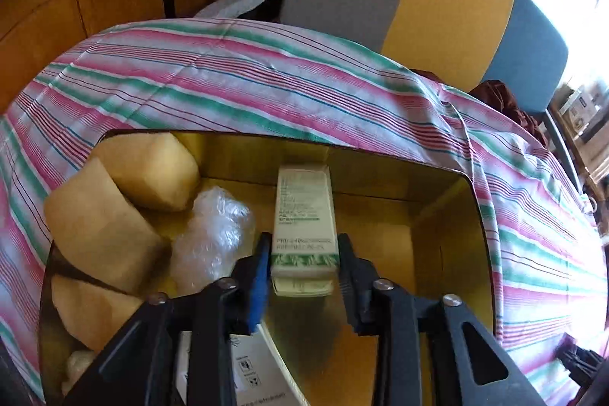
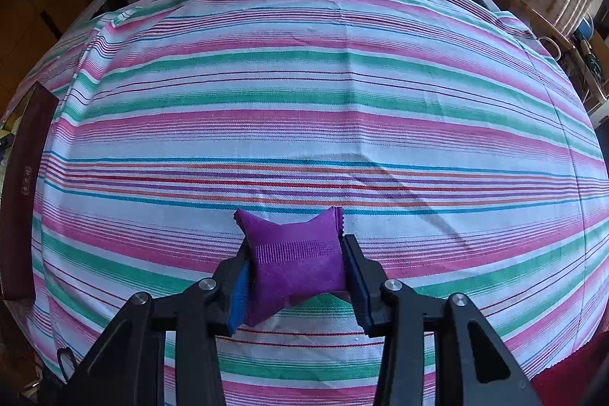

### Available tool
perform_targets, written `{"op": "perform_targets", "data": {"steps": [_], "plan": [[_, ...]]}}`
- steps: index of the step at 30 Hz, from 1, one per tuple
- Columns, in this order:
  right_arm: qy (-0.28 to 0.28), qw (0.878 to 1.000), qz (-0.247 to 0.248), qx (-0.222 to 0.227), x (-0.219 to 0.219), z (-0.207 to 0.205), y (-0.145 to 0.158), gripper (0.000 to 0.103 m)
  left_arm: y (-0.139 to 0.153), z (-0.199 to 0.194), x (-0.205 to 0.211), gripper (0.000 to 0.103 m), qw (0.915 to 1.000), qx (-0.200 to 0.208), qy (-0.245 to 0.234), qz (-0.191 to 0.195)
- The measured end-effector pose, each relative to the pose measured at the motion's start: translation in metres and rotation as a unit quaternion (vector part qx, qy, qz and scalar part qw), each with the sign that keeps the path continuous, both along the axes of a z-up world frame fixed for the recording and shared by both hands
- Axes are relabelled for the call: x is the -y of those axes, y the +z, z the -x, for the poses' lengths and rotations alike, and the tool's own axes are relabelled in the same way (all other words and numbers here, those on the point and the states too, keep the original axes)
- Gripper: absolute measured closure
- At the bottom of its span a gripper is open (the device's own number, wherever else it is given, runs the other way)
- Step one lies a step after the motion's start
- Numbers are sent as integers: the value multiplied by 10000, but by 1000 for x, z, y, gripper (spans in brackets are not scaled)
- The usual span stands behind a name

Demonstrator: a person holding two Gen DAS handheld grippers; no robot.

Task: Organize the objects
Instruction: 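Carry the purple packet over the gold tray and open the right gripper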

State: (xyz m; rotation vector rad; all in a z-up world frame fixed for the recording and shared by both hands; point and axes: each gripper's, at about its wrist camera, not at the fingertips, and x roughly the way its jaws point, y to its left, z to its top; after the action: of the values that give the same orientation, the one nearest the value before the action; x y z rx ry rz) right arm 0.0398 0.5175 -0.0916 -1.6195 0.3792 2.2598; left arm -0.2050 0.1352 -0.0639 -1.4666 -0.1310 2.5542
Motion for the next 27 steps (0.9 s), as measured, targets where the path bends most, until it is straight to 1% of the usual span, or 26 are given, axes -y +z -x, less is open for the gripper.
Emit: {"op": "perform_targets", "data": {"steps": [1,4,7,10,15,17,20,23,27], "plan": [[1,10000,2,2,0,0,0,59,0,-1,2,65,10000,-28,8,-19],[8,10000,1,10,-1,1,-1,59,4,-10,6,65,9997,-213,-9,151],[4,10000,-6,17,-1,2,-1,59,12,-21,16,65,9993,-347,5,122],[4,10000,-27,21,-1,2,-1,59,21,-36,24,64,9984,-540,-51,137],[10,10000,-84,41,0,3,-1,59,35,-74,39,60,9962,-836,-189,127],[53,9999,-133,66,4,4,-1,59,36,-88,45,60,9959,-870,-220,117],[169,9993,-297,117,10,7,-1,59,34,-105,58,60,9965,-816,-179,49],[245,9985,-451,174,19,10,0,59,31,-119,69,60,9966,-807,-113,69],[287,9985,-450,119,31,14,4,60,28,-129,84,60,9968,-789,-1,90]]}}
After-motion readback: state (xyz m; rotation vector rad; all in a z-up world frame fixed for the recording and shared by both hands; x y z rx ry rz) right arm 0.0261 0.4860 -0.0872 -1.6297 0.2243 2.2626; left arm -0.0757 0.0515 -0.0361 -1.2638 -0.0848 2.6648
